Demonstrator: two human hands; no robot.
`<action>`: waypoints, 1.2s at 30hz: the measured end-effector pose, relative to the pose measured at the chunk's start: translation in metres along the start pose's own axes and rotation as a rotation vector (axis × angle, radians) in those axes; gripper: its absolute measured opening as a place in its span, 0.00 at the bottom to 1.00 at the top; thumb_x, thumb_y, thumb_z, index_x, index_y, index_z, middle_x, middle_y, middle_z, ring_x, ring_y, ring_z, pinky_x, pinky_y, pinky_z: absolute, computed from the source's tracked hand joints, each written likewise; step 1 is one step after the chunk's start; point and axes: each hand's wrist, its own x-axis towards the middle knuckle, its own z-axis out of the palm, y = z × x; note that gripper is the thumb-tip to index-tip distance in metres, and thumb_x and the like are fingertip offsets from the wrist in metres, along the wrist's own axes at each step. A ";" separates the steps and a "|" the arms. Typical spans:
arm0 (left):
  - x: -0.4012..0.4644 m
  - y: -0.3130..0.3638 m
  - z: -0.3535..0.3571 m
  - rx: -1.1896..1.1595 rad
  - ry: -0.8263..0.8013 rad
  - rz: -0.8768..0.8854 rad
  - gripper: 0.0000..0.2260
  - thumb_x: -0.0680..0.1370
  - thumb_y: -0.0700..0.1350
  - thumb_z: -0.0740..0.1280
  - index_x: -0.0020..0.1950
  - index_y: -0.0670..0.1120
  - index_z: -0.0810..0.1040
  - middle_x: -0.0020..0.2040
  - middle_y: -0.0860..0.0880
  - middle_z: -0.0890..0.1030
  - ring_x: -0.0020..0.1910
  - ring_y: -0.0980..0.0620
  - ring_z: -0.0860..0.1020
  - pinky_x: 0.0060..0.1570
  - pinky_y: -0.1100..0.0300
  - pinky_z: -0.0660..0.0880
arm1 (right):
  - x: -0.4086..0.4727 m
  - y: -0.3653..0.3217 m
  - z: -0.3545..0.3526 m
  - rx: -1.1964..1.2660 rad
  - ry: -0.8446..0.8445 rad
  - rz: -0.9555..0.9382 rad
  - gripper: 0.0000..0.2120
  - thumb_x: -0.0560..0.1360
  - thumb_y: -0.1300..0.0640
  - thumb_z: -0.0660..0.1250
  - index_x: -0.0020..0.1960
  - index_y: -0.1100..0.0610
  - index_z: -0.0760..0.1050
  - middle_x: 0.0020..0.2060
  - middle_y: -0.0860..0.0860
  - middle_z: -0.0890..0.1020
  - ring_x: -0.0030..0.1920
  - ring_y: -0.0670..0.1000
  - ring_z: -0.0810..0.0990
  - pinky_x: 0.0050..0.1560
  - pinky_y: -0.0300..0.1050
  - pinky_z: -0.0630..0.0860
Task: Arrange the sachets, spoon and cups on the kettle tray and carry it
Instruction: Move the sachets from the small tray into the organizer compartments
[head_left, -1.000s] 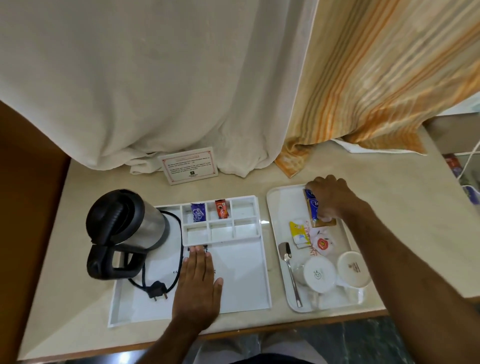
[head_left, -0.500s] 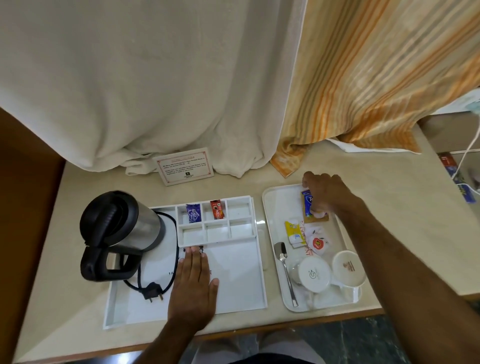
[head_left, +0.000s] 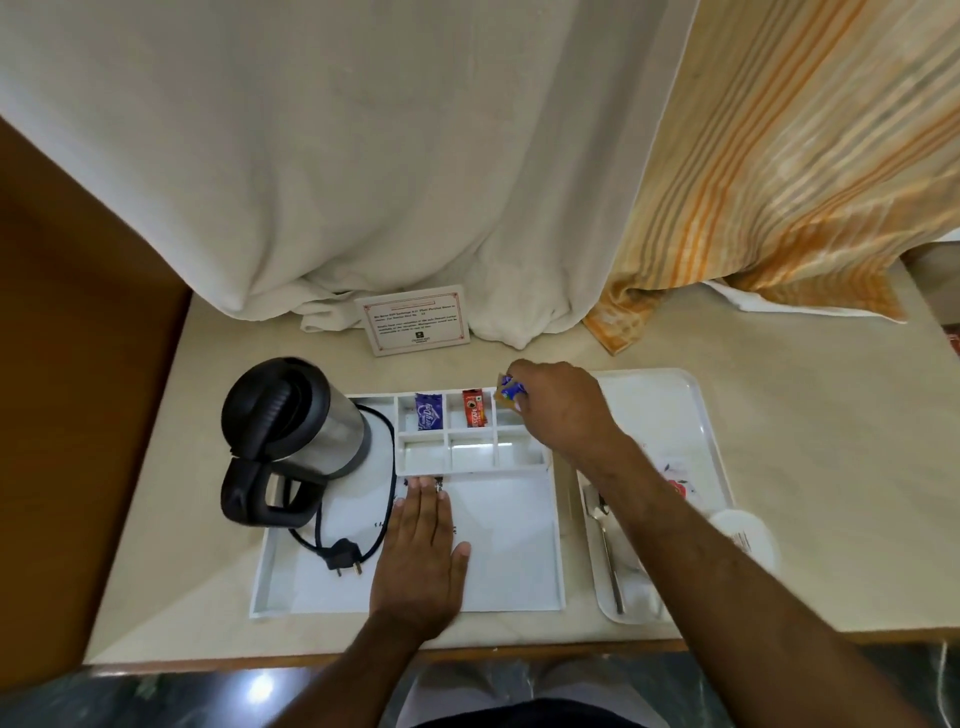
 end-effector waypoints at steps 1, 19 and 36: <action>0.001 0.000 -0.001 0.001 -0.001 -0.001 0.31 0.81 0.58 0.45 0.78 0.39 0.49 0.79 0.38 0.49 0.78 0.42 0.44 0.74 0.45 0.47 | 0.002 -0.004 0.004 -0.055 0.003 -0.019 0.10 0.72 0.62 0.65 0.52 0.56 0.74 0.40 0.55 0.82 0.40 0.58 0.80 0.36 0.46 0.74; -0.003 -0.003 0.002 0.020 -0.004 -0.037 0.32 0.80 0.61 0.41 0.77 0.43 0.40 0.79 0.43 0.40 0.77 0.46 0.35 0.73 0.49 0.38 | 0.014 -0.014 0.010 -0.243 -0.061 -0.011 0.12 0.73 0.57 0.67 0.55 0.59 0.74 0.45 0.56 0.82 0.45 0.57 0.81 0.37 0.45 0.67; -0.002 -0.003 0.003 0.022 0.010 -0.034 0.31 0.81 0.61 0.43 0.78 0.43 0.45 0.79 0.42 0.47 0.77 0.44 0.40 0.73 0.51 0.37 | -0.007 0.009 0.020 0.181 -0.029 0.037 0.17 0.75 0.56 0.67 0.62 0.52 0.69 0.51 0.53 0.82 0.46 0.55 0.79 0.46 0.52 0.78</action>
